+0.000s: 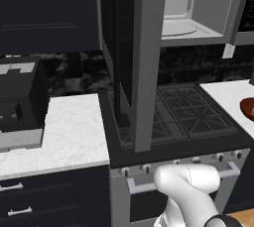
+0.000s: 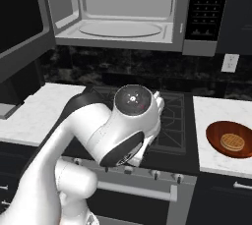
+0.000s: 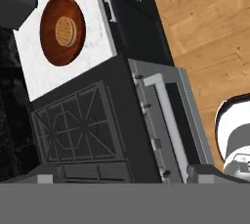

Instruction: Open the microwave, place the bowl with waffle inside the microwave, then close the microwave door and turn it on.

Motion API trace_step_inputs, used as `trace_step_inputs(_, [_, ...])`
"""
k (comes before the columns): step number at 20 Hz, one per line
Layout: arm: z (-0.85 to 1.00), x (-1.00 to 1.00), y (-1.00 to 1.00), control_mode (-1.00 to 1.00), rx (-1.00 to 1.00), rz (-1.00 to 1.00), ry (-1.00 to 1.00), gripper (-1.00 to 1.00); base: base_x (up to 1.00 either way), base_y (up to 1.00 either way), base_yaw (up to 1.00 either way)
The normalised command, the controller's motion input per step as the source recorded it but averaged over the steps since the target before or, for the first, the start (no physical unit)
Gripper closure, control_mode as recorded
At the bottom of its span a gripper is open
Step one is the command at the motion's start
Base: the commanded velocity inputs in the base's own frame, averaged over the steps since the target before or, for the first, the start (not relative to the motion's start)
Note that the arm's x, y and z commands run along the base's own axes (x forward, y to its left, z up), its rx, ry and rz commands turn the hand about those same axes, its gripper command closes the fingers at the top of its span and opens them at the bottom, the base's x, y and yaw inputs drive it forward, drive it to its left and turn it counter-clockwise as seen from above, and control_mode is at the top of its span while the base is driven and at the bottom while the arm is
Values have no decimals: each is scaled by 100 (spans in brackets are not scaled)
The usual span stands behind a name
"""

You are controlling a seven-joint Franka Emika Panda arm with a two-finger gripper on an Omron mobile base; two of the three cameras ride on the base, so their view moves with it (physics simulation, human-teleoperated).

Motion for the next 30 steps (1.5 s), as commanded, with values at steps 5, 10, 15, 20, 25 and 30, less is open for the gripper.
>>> trace_step_inputs(5, [-34,0,-100,-100,5,-9,0,-100,0,0,0])
trace_step_inputs(10, [-24,2,-87,-100,0,-3,5,-100,0,0,0])
trace_step_inputs(15, [-37,34,-29,-100,-4,0,0,-100,0,0,0])
trace_step_inputs(20, [-42,44,-16,-100,-5,0,0,-100,0,0,0])
trace_step_inputs(25, [-41,38,-26,-100,-2,0,0,-100,0,0,0])
trace_step_inputs(30, [-21,35,-42,-100,0,0,5,-100,0,0,0])
